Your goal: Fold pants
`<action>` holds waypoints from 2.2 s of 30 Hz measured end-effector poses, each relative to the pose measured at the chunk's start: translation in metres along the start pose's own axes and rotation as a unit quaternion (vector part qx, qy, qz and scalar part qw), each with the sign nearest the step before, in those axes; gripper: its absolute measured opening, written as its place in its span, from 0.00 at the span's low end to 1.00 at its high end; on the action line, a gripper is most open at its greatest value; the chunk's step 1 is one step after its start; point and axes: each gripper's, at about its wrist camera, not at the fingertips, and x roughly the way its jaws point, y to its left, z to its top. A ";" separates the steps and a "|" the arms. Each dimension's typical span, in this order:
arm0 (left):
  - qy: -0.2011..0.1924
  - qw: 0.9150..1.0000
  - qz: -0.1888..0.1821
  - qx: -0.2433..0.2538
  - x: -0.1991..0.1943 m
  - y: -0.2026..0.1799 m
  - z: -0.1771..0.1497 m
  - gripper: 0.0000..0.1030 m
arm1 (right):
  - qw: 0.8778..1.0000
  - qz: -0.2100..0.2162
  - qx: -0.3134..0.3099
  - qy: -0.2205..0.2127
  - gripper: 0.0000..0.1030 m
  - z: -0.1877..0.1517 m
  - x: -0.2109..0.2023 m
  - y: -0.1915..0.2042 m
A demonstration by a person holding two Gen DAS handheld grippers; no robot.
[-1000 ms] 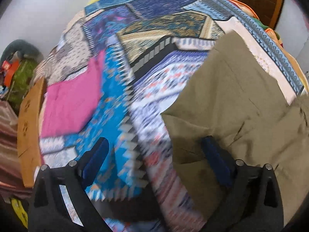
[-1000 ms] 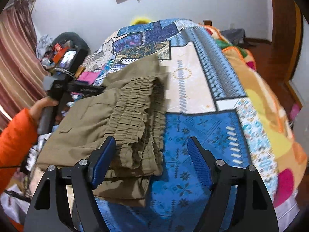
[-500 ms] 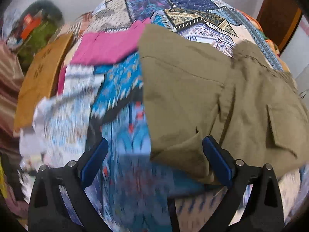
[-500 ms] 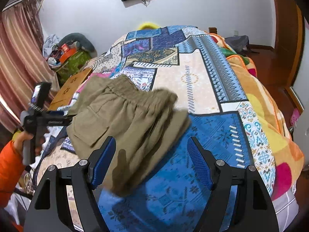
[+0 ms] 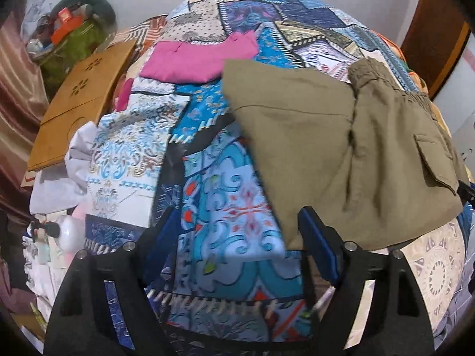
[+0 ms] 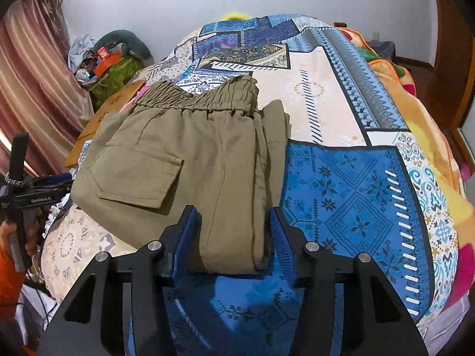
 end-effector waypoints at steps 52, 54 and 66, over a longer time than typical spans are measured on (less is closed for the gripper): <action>-0.009 0.990 -0.108 0.086 0.017 -0.075 0.070 0.56 | 0.996 0.005 -0.088 0.004 0.39 0.065 0.019 0.014; -0.022 0.992 -0.105 0.072 0.016 -0.066 0.062 0.63 | 0.994 -0.019 -0.103 0.022 0.39 0.054 0.028 0.016; -0.019 0.995 -0.088 0.049 0.002 -0.034 0.022 0.69 | 0.999 -0.029 -0.028 0.025 0.42 0.014 0.003 -0.030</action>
